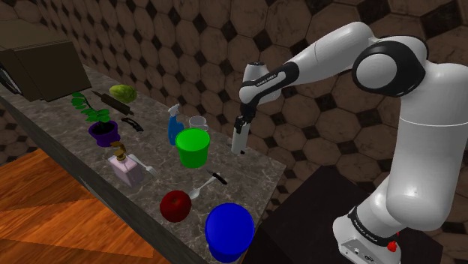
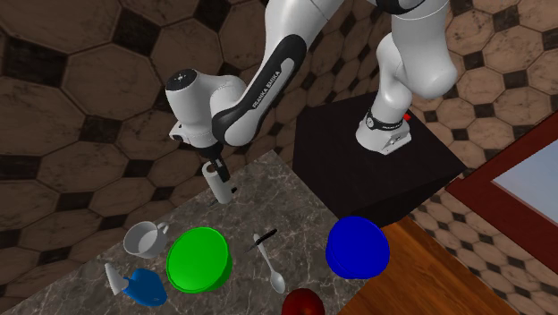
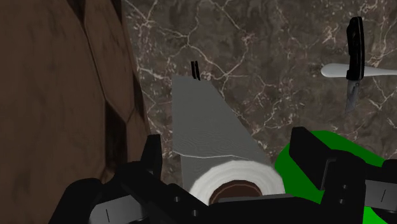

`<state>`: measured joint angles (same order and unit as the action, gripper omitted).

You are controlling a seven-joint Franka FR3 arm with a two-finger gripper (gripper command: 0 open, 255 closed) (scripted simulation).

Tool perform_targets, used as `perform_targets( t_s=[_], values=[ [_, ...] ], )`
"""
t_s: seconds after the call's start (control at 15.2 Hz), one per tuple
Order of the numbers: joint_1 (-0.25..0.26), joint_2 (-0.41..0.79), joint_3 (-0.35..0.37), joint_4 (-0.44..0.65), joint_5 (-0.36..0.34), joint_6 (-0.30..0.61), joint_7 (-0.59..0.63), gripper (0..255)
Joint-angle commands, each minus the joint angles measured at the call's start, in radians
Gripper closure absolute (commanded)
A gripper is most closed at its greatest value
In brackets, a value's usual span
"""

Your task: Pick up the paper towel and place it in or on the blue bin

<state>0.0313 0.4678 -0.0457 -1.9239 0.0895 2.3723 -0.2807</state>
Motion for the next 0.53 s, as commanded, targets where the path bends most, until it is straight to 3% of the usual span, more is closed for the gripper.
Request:
perform_targets(
  t_s=[0.0, 0.07, 0.46],
  values=[
    [0.0, 0.0, 0.0, 0.0, 0.0, 0.0, 0.0, 0],
    [0.0, 0.0, 0.0, 0.0, 0.0, 0.0, 0.0, 255],
    [0.0, 0.0, 0.0, 0.001, 0.0, -0.001, 0.0, 255]
  ],
)
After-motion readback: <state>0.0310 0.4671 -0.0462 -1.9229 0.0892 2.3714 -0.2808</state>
